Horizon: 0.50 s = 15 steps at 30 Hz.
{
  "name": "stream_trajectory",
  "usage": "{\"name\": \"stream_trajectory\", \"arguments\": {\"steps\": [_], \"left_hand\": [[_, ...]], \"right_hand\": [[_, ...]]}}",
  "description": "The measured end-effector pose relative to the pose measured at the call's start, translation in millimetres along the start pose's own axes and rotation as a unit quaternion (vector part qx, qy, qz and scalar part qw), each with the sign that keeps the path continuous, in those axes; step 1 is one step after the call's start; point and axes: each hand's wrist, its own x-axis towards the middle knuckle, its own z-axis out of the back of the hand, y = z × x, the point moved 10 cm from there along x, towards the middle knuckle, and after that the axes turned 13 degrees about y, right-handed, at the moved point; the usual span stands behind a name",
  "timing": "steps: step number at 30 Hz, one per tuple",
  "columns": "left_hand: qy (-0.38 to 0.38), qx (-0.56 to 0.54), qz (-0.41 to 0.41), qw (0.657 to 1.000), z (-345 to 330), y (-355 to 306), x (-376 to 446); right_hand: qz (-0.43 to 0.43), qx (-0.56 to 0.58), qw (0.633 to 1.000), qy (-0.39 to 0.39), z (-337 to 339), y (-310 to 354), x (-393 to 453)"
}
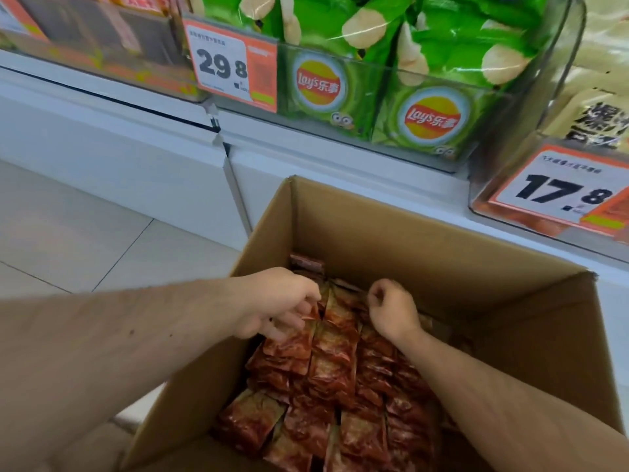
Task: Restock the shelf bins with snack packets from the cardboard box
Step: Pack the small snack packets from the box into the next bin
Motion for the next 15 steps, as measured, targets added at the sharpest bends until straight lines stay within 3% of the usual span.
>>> {"name": "stream_trajectory", "arguments": {"steps": [5,7,10,13,15], "left_hand": [[0.008,-0.015,0.008,1.000,-7,2,-3],[0.010,-0.031,0.011,0.999,-7,6,-1],[0.017,-0.066,0.024,0.997,-8,13,2],[0.017,-0.148,0.040,0.988,-6,20,3],[0.006,-0.215,0.049,0.975,-3,26,4]], "right_hand": [[-0.055,-0.018,0.994,0.092,-26,-10,21],[-0.076,-0.007,0.994,0.073,-27,-15,28],[-0.085,-0.025,0.995,-0.043,2,-2,15],[0.095,0.014,0.982,-0.160,29,55,-32],[0.223,0.045,0.959,-0.169,39,96,-79]]}}
